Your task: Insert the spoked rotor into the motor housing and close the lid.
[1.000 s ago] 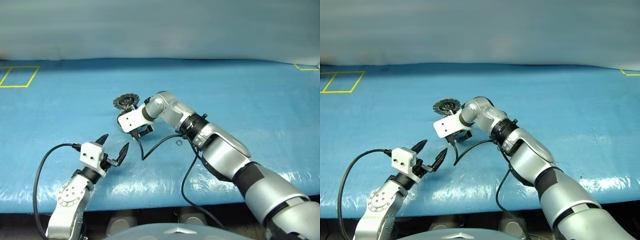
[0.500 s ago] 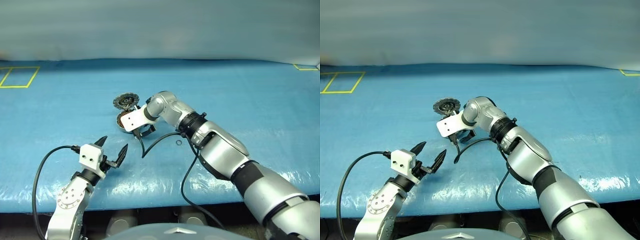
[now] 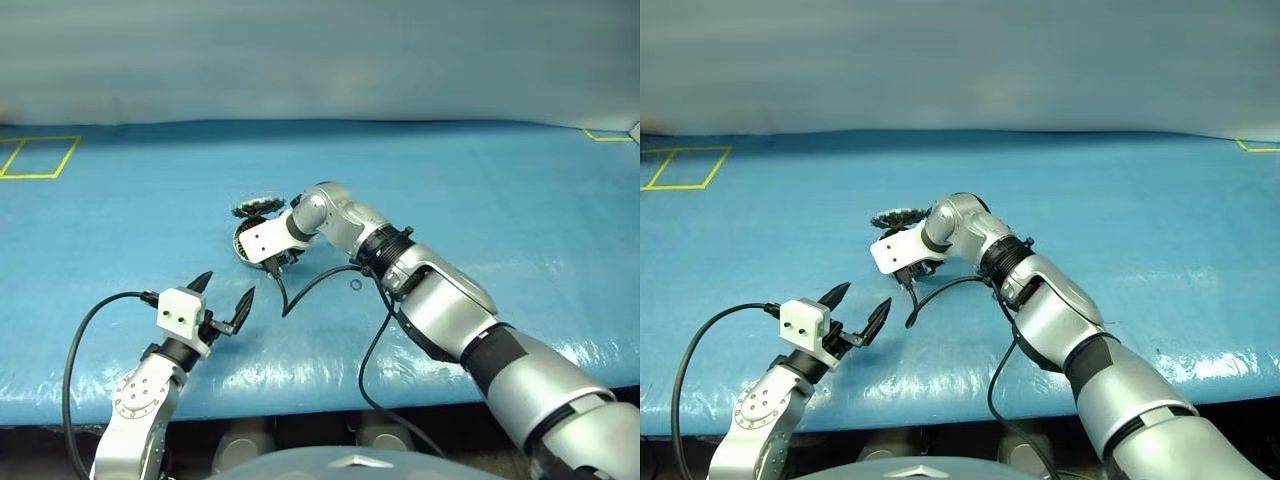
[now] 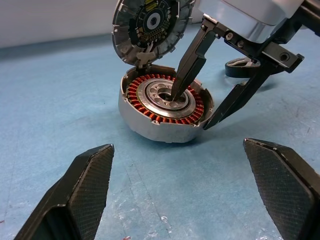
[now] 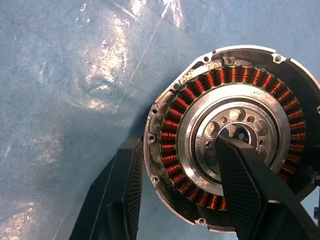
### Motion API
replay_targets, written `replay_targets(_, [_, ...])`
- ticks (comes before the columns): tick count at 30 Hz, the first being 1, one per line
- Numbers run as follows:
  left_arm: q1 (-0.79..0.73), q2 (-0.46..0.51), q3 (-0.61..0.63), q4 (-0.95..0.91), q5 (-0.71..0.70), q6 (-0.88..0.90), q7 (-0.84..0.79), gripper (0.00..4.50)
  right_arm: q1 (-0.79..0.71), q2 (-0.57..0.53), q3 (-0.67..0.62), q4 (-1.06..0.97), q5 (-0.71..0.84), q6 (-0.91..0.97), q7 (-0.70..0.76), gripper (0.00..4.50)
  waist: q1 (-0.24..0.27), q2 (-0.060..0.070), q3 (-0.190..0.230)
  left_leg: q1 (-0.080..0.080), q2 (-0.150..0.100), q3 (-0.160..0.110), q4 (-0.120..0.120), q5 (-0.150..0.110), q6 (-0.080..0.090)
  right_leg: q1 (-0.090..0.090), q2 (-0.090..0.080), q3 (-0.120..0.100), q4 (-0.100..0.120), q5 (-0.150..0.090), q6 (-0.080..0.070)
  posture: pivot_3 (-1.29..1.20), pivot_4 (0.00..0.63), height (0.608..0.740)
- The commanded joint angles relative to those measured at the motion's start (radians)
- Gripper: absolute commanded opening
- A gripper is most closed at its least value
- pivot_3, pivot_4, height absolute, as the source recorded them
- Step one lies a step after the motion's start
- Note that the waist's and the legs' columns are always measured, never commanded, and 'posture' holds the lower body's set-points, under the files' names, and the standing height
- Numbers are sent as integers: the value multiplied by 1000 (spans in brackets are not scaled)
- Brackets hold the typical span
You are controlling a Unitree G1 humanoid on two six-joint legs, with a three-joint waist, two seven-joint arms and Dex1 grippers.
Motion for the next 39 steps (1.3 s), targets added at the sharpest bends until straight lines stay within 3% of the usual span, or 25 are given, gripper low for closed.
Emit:
replay_targets(1, [-6,5,20,-18,-6,-11,0,4500,45,-51,-20,-106,20,39,80,1893,0,0,0,0,0,0,0,0,0,0,0,0,0,0,0,0,150,740])
replay_targets(9, [-19,19,36,-8,-16,-8,-12,4500,215,-189,-51,-463,65,219,204,1877,2,-1,0,0,0,1,0,0,-1,0,0,0,-1,0,0,0,150,740])
replay_targets(18, [-14,23,61,-2,-13,-77,-45,4500,457,-309,-60,-928,105,562,268,1871,11,-2,-1,0,1,1,0,-1,-2,1,0,0,-2,0,0,0,150,740])
replay_targets(26, [1,45,68,-5,-17,-66,-51,4500,535,-296,-38,-1059,129,728,217,1870,9,-4,-2,0,3,3,0,-2,-2,1,0,-1,-2,-1,0,0,150,740])
replay_targets(36, [0,43,59,-15,-22,-40,-51,4500,549,-274,8,-1078,153,750,160,1870,0,-6,-4,1,8,3,0,-3,-5,0,4,-3,-1,-2,-2,0,150,740])
replay_targets(39, [-5,42,59,-13,-23,-35,-51,4500,545,-267,11,-1090,163,756,146,2843,-1,-6,-3,2,8,3,0,-4,-5,0,4,-3,-1,-2,-3,0,150,740])
